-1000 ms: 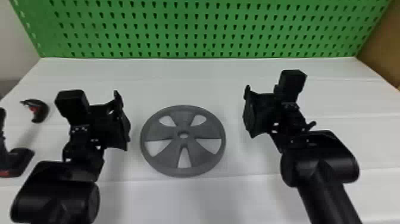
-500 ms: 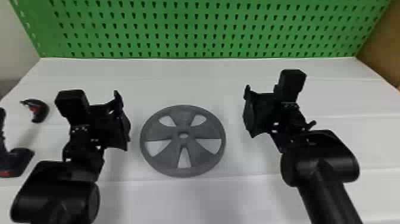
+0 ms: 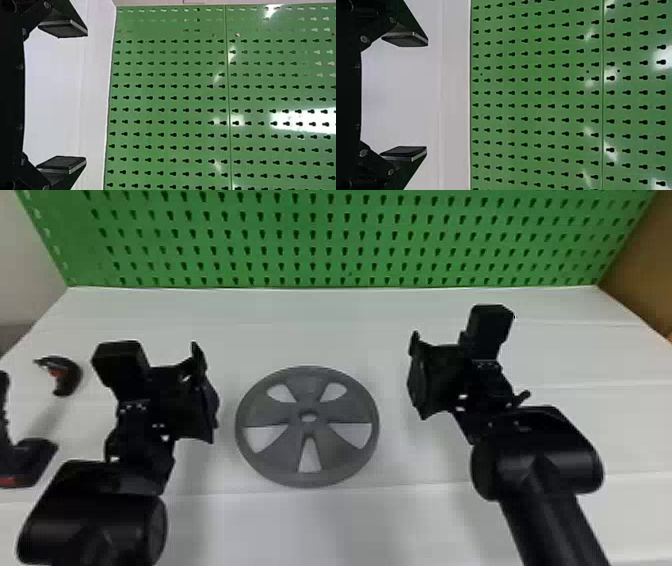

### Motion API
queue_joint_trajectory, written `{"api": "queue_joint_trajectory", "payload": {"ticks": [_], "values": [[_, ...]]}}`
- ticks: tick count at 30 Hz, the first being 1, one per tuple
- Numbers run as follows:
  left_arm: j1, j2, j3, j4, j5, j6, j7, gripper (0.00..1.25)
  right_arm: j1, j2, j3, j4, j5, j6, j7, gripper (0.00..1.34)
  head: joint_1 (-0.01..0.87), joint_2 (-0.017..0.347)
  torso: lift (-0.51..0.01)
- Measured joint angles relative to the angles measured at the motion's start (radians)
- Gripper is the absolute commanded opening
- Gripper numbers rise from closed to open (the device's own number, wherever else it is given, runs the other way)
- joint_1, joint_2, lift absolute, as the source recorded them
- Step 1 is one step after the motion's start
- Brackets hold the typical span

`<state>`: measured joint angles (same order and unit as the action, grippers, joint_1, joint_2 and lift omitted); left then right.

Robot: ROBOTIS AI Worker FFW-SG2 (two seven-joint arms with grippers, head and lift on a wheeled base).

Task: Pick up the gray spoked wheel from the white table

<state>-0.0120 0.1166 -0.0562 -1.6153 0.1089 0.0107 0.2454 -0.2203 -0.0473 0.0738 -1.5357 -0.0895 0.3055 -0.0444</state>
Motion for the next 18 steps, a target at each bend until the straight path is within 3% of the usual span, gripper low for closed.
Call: {"api": "queue_joint_trajectory", "payload": {"ticks": [18], "values": [[0.003,0.0,0.002,0.0,0.0,0.0,0.0,1.1,-0.122,0.003,0.013,-0.005,-0.024,0.119,-0.007,1.02,0.765,0.002,-0.096]]}}
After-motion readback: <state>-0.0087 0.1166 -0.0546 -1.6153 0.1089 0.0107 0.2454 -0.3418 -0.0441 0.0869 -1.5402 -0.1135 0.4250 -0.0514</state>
